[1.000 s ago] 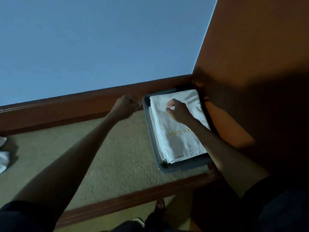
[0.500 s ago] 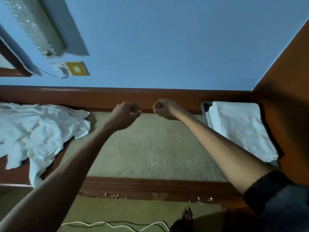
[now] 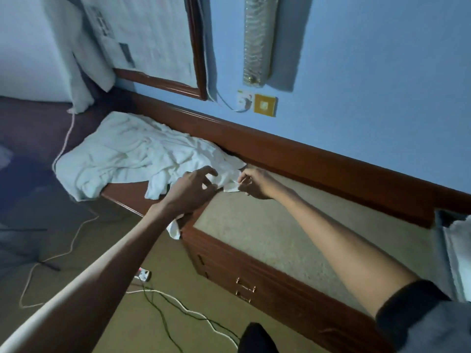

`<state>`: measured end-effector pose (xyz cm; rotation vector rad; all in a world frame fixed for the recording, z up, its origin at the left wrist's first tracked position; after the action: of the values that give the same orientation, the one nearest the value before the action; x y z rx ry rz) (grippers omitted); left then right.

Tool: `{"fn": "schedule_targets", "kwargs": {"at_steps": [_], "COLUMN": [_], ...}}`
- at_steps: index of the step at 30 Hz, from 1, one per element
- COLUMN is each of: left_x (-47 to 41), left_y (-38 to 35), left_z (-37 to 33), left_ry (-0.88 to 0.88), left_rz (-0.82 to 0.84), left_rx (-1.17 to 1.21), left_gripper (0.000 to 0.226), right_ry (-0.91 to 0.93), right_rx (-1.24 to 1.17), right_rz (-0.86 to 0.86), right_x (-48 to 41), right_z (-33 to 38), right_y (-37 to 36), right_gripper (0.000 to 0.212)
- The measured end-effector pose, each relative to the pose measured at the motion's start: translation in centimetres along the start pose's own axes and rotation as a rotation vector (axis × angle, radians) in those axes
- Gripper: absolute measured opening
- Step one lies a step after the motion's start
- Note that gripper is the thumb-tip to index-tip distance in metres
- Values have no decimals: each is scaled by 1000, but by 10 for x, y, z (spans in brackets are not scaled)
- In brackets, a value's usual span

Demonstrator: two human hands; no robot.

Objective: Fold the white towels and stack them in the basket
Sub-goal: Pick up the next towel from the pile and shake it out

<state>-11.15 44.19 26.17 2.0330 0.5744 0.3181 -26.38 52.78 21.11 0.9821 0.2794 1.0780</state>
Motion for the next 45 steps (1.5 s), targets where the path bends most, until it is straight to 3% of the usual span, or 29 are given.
{"fn": "schedule_targets", "kwargs": {"at_steps": [8, 17, 22, 27, 35, 45], "left_x": [-14, -88, -125, -162, -244, -352], "left_y": [50, 77, 79, 69, 47, -5], "left_z": [143, 274, 328, 376, 480, 602], "left_ry": [199, 346, 386, 385, 406, 395], "left_rz": [-39, 13, 62, 136, 216, 305], "left_rx": [-28, -127, -135, -150, -158, -30], "left_gripper": [21, 23, 22, 20, 12, 55], "right_ry": [61, 35, -22, -86, -204, -264], "right_rx": [52, -9, -60, -93, -88, -36], "right_rz": [136, 222, 256, 248, 217, 3], "right_x": [-103, -241, -293, -335, -419, -541], "right_z": [89, 130, 134, 128, 113, 144], "right_y": [-58, -112, -138, -147, -161, -225], "right_gripper": [25, 18, 19, 37, 37, 57]}}
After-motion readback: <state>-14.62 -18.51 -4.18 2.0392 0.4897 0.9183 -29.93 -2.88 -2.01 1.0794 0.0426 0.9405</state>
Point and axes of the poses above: each hand's wrist, its own x-axis away from the middle knuckle, its own y-axis out of the back of the hand, z = x × y, the point moved 10 cm from there along -x, towards the middle knuckle, and after that the axes turned 3 degrees about -y, right-handed, at the moved point
